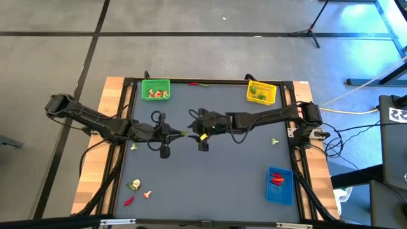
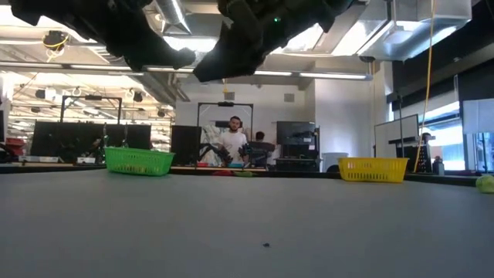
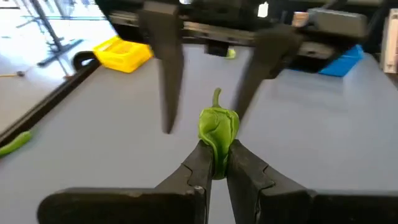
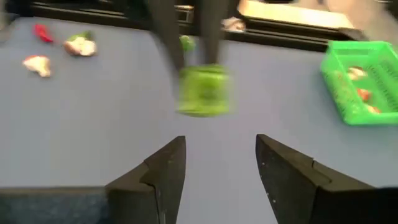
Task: Sort produce into baskets
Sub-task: Put the green chili pepper into the yellow bin
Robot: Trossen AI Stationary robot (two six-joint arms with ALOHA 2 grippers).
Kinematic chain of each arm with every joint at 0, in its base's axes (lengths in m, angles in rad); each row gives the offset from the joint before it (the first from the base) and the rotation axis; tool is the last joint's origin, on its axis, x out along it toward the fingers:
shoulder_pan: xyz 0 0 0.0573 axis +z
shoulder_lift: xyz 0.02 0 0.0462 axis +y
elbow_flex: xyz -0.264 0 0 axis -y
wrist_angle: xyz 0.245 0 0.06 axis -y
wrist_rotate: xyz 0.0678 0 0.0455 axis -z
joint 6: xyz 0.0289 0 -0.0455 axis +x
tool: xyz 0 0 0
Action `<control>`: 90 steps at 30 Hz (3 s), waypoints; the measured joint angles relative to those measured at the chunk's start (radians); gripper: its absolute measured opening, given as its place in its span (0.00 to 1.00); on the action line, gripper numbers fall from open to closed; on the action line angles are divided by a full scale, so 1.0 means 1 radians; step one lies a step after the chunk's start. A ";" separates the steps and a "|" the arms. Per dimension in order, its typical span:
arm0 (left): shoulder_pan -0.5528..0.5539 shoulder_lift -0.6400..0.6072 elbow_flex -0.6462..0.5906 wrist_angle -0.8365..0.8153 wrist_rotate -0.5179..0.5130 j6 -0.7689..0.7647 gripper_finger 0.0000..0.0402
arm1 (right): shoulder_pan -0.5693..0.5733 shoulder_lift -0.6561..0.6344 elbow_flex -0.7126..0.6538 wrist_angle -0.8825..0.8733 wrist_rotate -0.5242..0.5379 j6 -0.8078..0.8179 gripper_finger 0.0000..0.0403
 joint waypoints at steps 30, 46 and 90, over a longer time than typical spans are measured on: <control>-0.007 0.007 -0.001 -0.013 0.013 -0.052 0.08 | -0.006 0.028 0.000 0.127 -0.135 0.019 0.03; -0.007 -0.049 0.001 -0.093 0.018 -0.143 0.47 | -0.013 -0.066 -0.001 -0.056 -0.064 -0.007 0.06; 0.172 -0.105 0.001 -0.156 -0.044 -0.146 0.43 | -0.954 -0.534 -0.637 -0.301 0.030 0.031 0.06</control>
